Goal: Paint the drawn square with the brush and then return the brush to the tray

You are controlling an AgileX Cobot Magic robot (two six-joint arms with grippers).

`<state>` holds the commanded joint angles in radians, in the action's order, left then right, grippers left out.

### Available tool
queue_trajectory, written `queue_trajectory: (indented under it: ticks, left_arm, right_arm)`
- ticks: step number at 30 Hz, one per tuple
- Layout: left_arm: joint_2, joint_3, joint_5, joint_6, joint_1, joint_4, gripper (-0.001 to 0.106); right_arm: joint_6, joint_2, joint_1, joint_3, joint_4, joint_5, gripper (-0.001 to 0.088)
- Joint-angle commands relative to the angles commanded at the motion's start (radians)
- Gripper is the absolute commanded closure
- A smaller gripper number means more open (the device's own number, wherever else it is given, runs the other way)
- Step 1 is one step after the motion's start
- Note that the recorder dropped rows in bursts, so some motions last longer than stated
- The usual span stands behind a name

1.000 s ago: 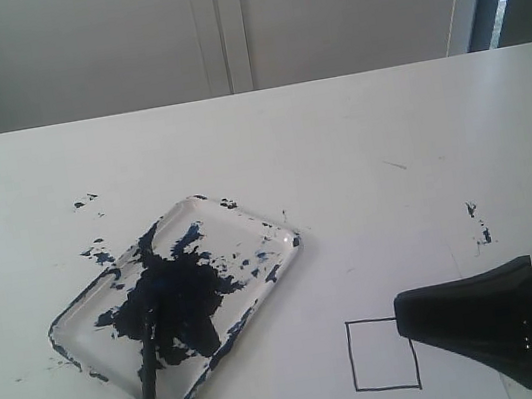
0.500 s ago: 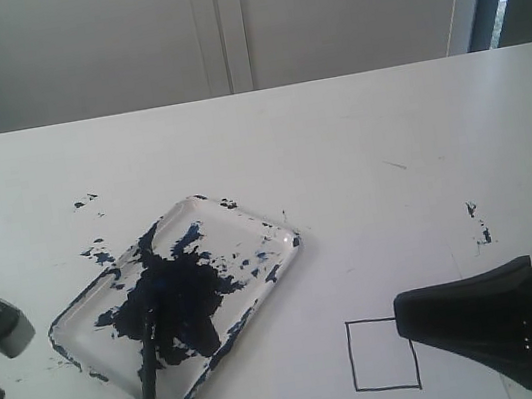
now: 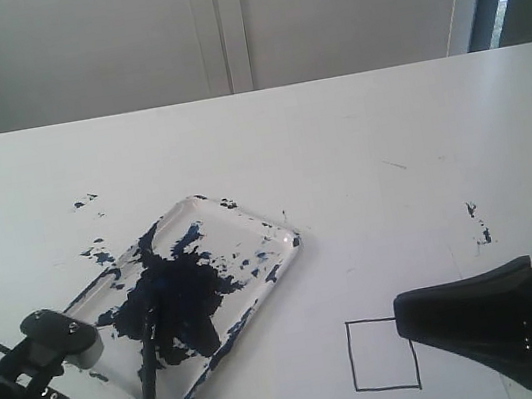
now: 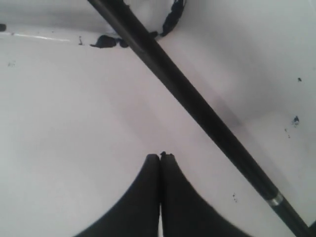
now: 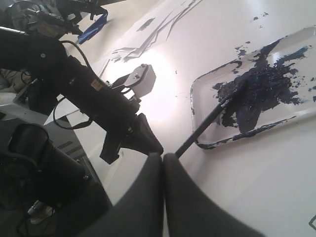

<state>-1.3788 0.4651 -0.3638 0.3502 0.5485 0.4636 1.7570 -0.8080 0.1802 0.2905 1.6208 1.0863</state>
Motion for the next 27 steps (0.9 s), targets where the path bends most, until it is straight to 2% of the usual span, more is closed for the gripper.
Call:
queue_trajectory:
  ticks: [3, 10, 17, 27]
  left_arm:
    - [-0.018, 0.0, -0.009, 0.0, 0.007, 0.0, 0.105]
    - [-0.044, 0.0, 0.035, 0.0, 0.107, 0.007, 0.105]
    - [-0.071, 0.0, 0.079, -0.007, 0.16, 0.036, 0.105]
    - [-0.076, 0.015, 0.077, 0.002, 0.162, 0.089, 0.105]
  right_arm:
    - [0.0, 0.0, 0.0, 0.0, 0.0, -0.002, 0.0868]
    - [0.0, 0.0, 0.0, 0.0, 0.0, -0.002, 0.0868]
    - [0.0, 0.0, 0.0, 0.0, 0.0, -0.002, 0.0868]
    - [0.0, 0.0, 0.0, 0.0, 0.0, -0.004, 0.0868]
